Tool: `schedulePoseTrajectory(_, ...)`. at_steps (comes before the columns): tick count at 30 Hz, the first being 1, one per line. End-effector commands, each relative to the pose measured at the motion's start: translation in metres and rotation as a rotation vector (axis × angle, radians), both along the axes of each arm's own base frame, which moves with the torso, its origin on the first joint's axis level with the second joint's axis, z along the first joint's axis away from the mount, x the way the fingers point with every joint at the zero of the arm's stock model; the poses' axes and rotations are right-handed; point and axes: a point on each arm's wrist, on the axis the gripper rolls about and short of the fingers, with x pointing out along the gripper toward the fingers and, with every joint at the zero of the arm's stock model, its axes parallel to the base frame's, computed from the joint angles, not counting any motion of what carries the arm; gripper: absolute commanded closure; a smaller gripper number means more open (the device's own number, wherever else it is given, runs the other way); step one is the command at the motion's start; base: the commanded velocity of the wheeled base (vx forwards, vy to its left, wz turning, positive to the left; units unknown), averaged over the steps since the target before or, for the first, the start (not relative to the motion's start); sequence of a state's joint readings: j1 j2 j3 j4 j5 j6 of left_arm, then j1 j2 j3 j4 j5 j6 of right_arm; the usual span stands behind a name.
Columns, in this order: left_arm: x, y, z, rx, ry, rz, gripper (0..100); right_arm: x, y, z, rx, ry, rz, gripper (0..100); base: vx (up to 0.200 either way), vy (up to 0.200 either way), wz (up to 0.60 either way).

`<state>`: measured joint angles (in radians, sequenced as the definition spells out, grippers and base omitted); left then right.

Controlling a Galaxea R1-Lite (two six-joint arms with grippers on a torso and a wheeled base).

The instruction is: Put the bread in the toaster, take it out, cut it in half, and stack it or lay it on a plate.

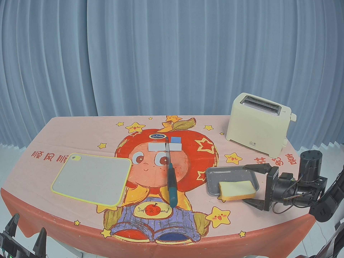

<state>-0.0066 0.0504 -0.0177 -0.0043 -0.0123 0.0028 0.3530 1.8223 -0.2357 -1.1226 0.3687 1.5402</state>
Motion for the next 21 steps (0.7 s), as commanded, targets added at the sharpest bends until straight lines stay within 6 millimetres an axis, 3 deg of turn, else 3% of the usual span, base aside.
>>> schedulePoseTrajectory(1,0.0012,0.0000,-0.0049,0.000,0.018,0.001,0,0.0018,-0.0001,0.0016,0.003,-0.008,-0.002,0,0.000,0.000,0.00)
schedulePoseTrajectory(21,0.0012,0.0000,-0.0049,0.000,0.018,0.001,0,0.0043,0.0007,-0.0032,-0.005,0.008,-0.004,0,0.000,0.000,0.00)
